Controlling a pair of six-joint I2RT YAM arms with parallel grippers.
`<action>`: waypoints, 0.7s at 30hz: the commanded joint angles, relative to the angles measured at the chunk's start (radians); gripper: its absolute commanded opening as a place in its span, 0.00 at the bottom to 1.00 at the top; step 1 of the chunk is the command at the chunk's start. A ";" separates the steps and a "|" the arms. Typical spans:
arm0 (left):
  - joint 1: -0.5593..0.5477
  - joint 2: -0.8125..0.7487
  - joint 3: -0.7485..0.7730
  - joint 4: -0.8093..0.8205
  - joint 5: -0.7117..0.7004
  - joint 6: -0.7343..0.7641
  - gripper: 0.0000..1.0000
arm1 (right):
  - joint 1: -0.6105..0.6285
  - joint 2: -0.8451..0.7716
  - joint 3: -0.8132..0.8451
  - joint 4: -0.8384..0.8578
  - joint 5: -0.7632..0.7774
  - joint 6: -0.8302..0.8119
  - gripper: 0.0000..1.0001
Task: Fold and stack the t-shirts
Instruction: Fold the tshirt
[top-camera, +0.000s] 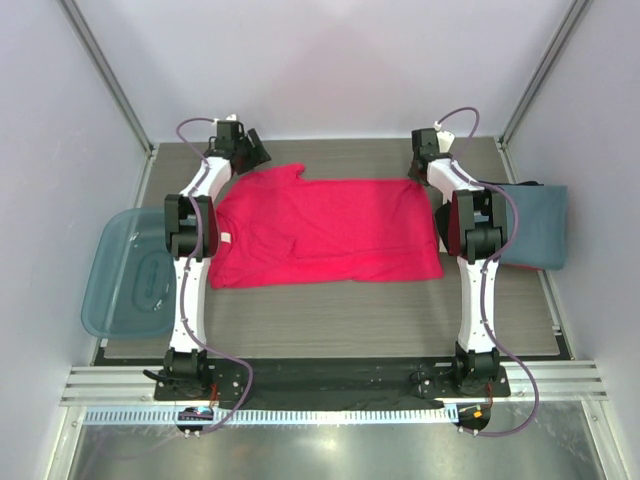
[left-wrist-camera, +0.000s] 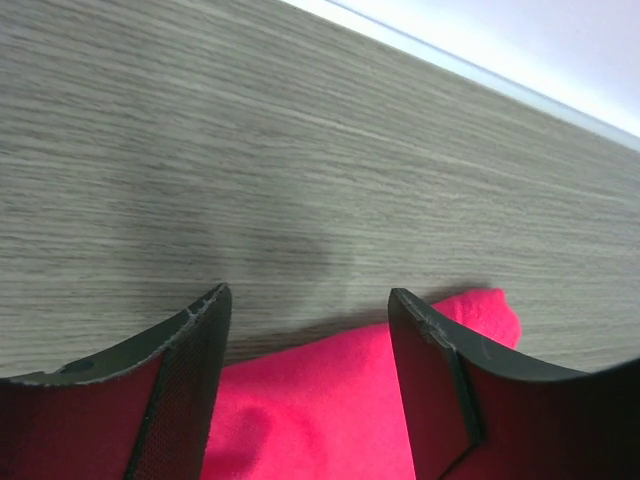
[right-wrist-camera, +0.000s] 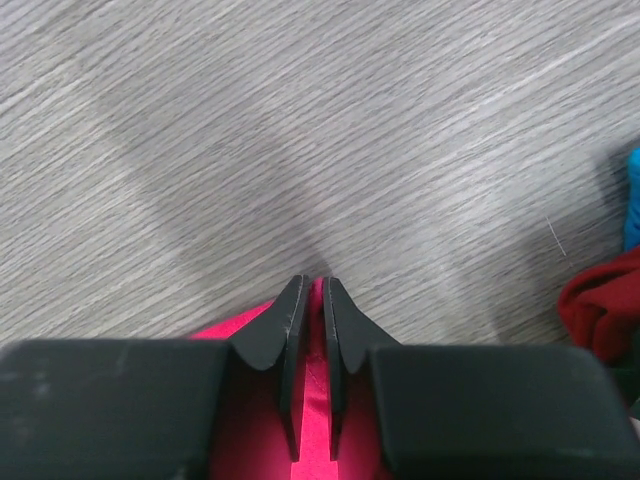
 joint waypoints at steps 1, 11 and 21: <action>0.000 -0.024 -0.011 -0.054 0.056 0.037 0.65 | -0.004 -0.003 0.051 0.007 0.002 -0.012 0.15; -0.003 -0.099 -0.088 -0.091 0.064 0.152 0.38 | -0.004 0.002 0.077 -0.022 -0.024 -0.010 0.11; -0.004 -0.162 -0.117 -0.051 0.073 0.143 0.00 | -0.004 -0.004 0.114 -0.051 -0.032 -0.008 0.01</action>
